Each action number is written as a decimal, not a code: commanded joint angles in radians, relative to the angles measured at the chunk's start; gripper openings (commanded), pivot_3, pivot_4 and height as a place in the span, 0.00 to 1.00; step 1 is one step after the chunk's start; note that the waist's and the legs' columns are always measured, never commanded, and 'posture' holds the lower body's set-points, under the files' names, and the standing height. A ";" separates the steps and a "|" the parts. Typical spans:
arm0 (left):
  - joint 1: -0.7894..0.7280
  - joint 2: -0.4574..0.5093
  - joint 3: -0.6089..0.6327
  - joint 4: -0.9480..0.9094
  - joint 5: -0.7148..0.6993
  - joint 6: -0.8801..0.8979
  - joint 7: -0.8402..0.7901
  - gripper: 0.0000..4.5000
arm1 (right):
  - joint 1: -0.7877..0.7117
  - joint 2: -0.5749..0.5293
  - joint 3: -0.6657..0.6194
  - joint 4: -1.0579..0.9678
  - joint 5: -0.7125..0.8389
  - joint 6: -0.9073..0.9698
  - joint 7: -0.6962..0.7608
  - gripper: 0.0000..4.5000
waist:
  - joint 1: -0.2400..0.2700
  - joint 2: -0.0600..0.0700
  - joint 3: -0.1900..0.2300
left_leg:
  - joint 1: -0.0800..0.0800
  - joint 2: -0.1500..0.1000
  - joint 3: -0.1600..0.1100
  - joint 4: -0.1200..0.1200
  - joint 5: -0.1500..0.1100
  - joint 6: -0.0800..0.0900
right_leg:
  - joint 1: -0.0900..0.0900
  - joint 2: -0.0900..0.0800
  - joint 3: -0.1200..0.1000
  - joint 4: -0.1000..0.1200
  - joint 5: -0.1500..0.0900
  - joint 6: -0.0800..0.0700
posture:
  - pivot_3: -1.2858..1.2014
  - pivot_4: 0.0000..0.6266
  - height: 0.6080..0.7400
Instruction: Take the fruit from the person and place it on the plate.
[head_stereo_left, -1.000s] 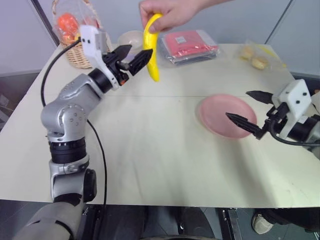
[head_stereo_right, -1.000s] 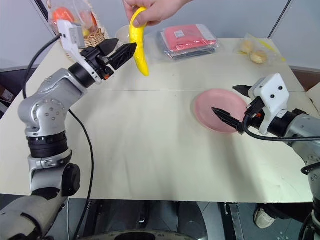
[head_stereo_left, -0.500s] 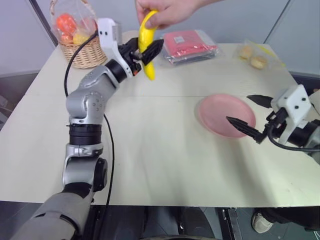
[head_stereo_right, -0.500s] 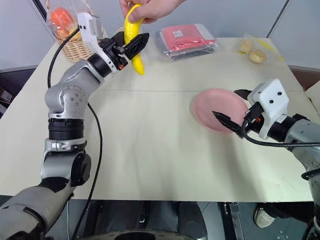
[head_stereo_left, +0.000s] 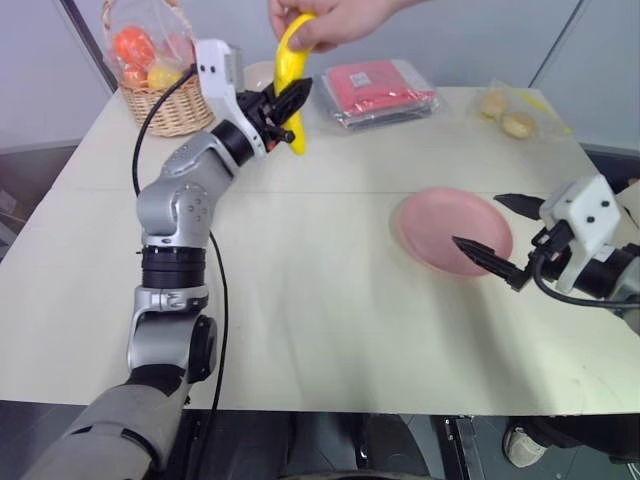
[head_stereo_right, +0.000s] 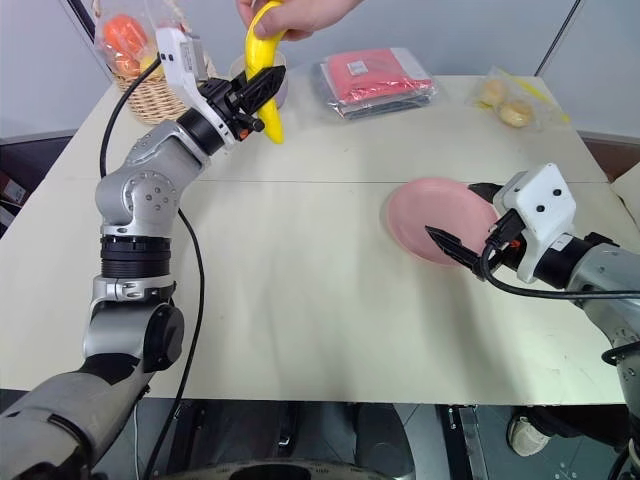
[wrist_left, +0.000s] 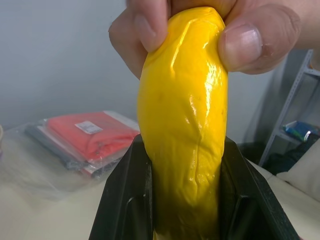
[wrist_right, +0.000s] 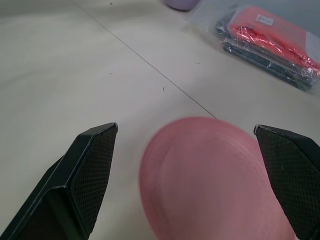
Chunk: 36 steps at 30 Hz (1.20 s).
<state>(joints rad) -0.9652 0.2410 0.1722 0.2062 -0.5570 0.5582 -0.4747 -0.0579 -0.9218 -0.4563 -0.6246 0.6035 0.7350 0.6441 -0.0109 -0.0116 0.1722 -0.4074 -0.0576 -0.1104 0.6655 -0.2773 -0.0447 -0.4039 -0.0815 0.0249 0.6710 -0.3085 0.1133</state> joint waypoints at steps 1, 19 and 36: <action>-0.038 0.003 -0.009 -0.013 -0.015 0.023 -0.025 0.20 | 0.006 0.006 -0.045 -0.030 -0.001 -0.014 -0.010 1.00 | 0.000 0.000 0.000 | 0.000 0.000 0.000 0.000 0.000 0.000 | 0.000 0.000 0.000 0.000 0.000 0.000 | 0.52 0.24 1.00; -0.471 -0.270 -0.187 0.910 0.266 -0.305 -0.336 0.20 | 0.199 0.151 -0.164 -0.281 0.068 0.075 -0.162 1.00 | 0.001 -0.001 0.001 | 0.000 -0.003 0.000 0.000 -0.001 0.002 | 0.000 0.000 -0.001 0.000 0.000 0.000 | 0.52 0.24 1.00; -0.515 -0.504 -0.154 1.128 0.428 -0.382 -0.233 0.20 | 0.531 0.069 -0.313 -0.423 0.385 -0.095 -0.495 1.00 | 0.001 -0.001 0.001 | 0.000 -0.003 0.001 0.000 -0.004 0.007 | 0.000 0.000 0.000 0.000 0.000 0.001 | 0.52 0.24 1.00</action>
<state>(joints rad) -1.4574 -0.2522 0.0062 1.3407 -0.1459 0.2045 -0.7184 0.4569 -0.8378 -0.7388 -1.0175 0.9594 0.7016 0.1882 -0.0100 -0.0127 0.1729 -0.4076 -0.0604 -0.1095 0.6654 -0.2814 -0.0372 -0.4035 -0.0817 0.0249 0.6712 -0.3086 0.1142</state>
